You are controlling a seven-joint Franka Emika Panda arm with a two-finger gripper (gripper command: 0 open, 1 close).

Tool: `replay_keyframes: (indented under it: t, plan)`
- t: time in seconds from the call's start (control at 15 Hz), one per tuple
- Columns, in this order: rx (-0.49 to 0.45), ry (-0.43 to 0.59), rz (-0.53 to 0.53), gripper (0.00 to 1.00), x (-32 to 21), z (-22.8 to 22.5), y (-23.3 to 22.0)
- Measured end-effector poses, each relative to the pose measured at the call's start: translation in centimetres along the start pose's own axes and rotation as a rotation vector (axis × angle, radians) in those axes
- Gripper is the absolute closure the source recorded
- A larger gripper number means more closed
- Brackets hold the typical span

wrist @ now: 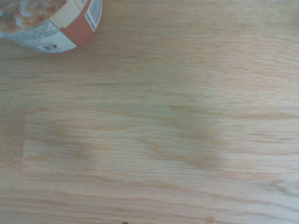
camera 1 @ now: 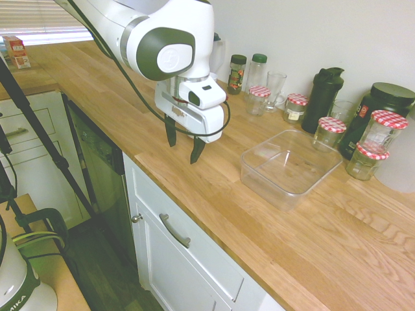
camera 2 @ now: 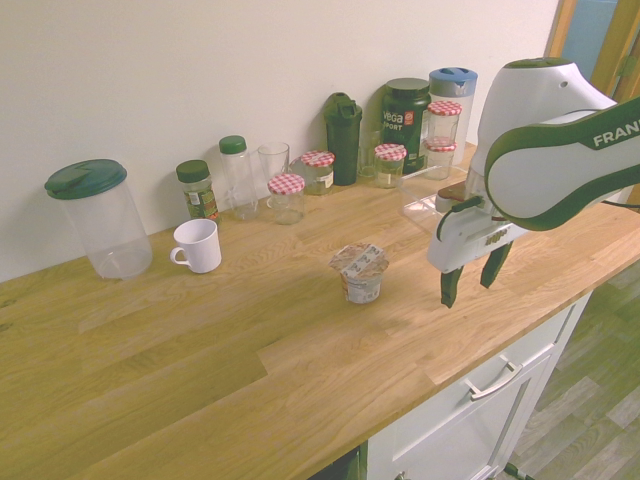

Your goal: Put the cereal into the container

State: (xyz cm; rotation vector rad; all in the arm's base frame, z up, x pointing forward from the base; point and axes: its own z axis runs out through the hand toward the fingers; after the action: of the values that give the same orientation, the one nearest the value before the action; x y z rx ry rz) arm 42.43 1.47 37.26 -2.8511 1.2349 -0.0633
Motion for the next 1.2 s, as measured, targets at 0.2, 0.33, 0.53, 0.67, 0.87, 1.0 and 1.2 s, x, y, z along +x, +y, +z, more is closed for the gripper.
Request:
replay_keyframes:
  t: [0.2, 0.33, 0.53, 0.67, 0.87, 1.0, 1.2]
  plan:
    - [0.000, 0.001, 0.012, 0.00, 0.0, 0.1, -0.2]
    - [0.026, 0.026, -0.008, 0.00, -0.4, -0.4, -1.2]
    - [0.082, 0.055, -0.022, 0.00, -1.1, -1.3, -3.9]
    - [0.113, 0.062, -0.029, 0.00, -1.2, -1.3, -6.4]
    - [0.144, 0.052, -0.033, 0.00, -0.8, 0.2, -9.2]
    - [0.162, 0.055, -0.040, 0.00, -0.6, 0.8, -10.5]
    - [0.214, 0.085, -0.073, 0.00, -0.9, 0.3, -11.5]
